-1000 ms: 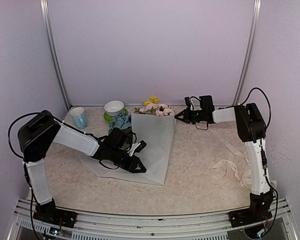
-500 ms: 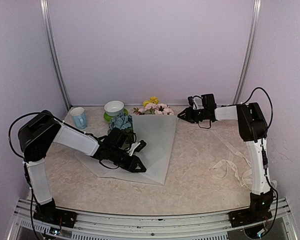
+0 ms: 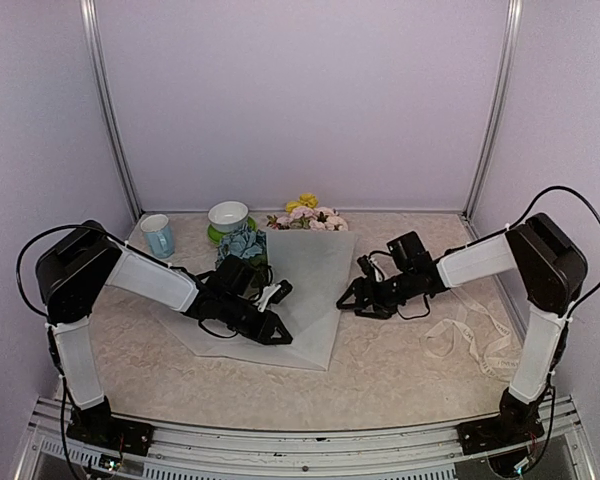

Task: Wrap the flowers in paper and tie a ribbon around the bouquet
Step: Pick up the two-thirds-folded wrapping paper from the center of the board.

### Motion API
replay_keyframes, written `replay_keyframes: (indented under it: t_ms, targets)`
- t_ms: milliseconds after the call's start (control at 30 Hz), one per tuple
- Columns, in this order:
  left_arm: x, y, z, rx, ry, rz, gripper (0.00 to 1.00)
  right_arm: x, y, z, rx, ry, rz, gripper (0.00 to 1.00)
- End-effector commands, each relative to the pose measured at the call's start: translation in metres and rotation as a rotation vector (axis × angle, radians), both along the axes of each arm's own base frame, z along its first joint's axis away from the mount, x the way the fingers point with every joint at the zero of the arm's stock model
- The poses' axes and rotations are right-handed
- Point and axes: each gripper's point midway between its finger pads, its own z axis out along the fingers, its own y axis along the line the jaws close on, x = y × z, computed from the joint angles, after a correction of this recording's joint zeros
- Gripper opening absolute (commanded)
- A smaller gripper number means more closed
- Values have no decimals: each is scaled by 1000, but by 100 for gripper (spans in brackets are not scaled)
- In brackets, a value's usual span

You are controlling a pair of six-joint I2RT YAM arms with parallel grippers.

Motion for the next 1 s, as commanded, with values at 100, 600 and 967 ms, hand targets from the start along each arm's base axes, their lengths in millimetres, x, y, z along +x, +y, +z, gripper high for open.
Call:
replay_keyframes:
  t_ms: [100, 600, 967]
  targets:
    - [-11, 51, -59, 286, 54, 89, 16, -70, 42, -20, 85, 147, 75, 74]
    - [-10, 53, -62, 288, 55, 107, 16, -100, 65, -19, 220, 204, 103, 43]
    - [10, 17, 41, 107, -290, 60, 28, -96, 67, -16, 215, 185, 87, 0]
